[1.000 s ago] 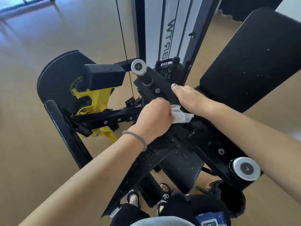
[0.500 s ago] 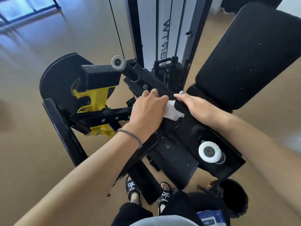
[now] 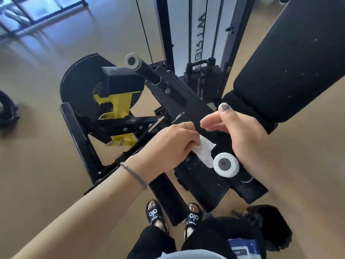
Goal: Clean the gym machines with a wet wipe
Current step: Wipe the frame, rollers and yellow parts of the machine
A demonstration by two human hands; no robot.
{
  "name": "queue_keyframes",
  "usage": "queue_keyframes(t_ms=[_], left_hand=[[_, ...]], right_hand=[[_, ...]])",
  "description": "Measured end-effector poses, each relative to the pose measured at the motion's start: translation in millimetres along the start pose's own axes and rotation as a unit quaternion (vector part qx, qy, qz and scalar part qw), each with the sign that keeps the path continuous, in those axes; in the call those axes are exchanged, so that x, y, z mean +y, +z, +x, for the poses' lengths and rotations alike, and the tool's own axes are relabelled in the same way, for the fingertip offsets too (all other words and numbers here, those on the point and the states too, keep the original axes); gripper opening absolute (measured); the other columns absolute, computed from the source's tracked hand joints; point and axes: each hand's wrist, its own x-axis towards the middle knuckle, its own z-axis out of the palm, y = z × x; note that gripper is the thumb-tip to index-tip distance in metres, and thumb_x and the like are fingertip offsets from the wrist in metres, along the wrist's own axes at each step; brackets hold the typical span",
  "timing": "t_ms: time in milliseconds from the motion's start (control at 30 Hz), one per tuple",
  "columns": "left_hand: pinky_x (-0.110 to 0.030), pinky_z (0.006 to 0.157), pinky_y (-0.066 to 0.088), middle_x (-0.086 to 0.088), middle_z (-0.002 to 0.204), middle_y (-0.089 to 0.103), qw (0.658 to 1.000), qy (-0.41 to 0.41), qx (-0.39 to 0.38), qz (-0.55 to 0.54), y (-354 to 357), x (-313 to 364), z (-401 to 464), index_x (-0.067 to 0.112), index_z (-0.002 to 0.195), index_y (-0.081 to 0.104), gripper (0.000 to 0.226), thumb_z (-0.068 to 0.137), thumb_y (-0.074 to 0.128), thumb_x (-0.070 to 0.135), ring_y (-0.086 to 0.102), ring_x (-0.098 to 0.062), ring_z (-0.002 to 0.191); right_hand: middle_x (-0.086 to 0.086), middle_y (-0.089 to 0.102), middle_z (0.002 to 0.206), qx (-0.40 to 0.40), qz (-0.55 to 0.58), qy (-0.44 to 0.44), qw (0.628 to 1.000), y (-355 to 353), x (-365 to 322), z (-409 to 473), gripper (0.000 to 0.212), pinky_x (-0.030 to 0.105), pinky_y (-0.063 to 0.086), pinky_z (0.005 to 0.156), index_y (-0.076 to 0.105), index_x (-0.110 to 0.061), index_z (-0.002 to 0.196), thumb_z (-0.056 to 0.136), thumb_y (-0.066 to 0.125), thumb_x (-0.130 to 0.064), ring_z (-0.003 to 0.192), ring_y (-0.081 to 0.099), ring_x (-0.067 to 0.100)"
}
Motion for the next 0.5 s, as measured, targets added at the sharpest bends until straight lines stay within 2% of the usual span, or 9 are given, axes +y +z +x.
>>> queue_keyframes(t_ms=[100, 167, 267, 367, 433, 500], left_hand=[[-0.040, 0.069, 0.053, 0.004, 0.101, 0.060, 0.999, 0.005, 0.034, 0.028, 1, -10, -2, 0.017, 0.094, 0.070, 0.018, 0.091, 0.058, 0.004, 0.060, -0.022, 0.081], [-0.041, 0.073, 0.054, 0.002, 0.104, 0.061, 0.995, -0.036, 0.077, 0.043, -3, -23, 0, 0.015, 0.096, 0.072, 0.021, 0.091, 0.056, 0.001, 0.062, -0.022, 0.085], [-0.039, 0.078, 0.055, 0.005, 0.108, 0.061, 0.996, -0.025, 0.080, 0.038, -8, -23, -3, 0.015, 0.098, 0.073, 0.024, 0.093, 0.055, 0.000, 0.063, -0.019, 0.091], [-0.032, 0.085, 0.054, 0.002, 0.113, 0.061, 0.996, 0.038, 0.069, 0.047, -4, -7, -23, 0.013, 0.106, 0.072, 0.022, 0.095, 0.058, 0.000, 0.061, -0.017, 0.099], [-0.031, 0.087, 0.054, -0.002, 0.115, 0.060, 0.995, 0.052, 0.080, 0.041, -1, -7, -36, 0.010, 0.109, 0.071, 0.021, 0.095, 0.060, -0.001, 0.059, -0.019, 0.102], [-0.036, 0.082, 0.056, -0.004, 0.113, 0.060, 0.991, 0.014, 0.123, 0.056, -2, -19, -37, 0.010, 0.108, 0.070, 0.020, 0.095, 0.060, -0.001, 0.058, -0.022, 0.099]], right_hand=[[0.003, 0.075, 0.076, -0.046, 0.023, 0.040, 0.998, 5, -7, -26, 0.071, 0.014, 0.046, 0.070, 0.072, -0.019, 0.066, 0.093, 0.022, -0.061, 0.073, 0.069, 0.003], [0.012, 0.069, 0.064, -0.027, 0.025, 0.040, 0.999, 6, -6, -33, 0.076, 0.012, 0.046, 0.060, 0.065, -0.010, 0.058, 0.093, 0.020, -0.062, 0.060, 0.063, 0.011], [0.021, 0.060, 0.057, 0.019, 0.038, 0.016, 0.999, 10, -4, -39, 0.080, 0.018, 0.046, 0.056, 0.057, 0.001, 0.058, 0.095, 0.020, -0.059, 0.058, 0.058, 0.027], [0.019, 0.061, 0.056, 0.075, 0.058, 0.001, 0.996, 16, -3, -43, 0.080, 0.029, 0.049, 0.060, 0.059, -0.001, 0.058, 0.098, 0.019, -0.057, 0.060, 0.060, 0.031], [0.015, 0.064, 0.058, 0.115, 0.062, -0.010, 0.991, 20, -4, -48, 0.078, 0.022, 0.049, 0.058, 0.063, -0.007, 0.059, 0.101, 0.017, -0.054, 0.058, 0.061, 0.022], [0.012, 0.066, 0.061, 0.149, 0.051, -0.033, 0.987, 28, -7, -54, 0.077, 0.013, 0.044, 0.058, 0.065, -0.008, 0.062, 0.104, 0.015, -0.049, 0.058, 0.059, 0.014]])
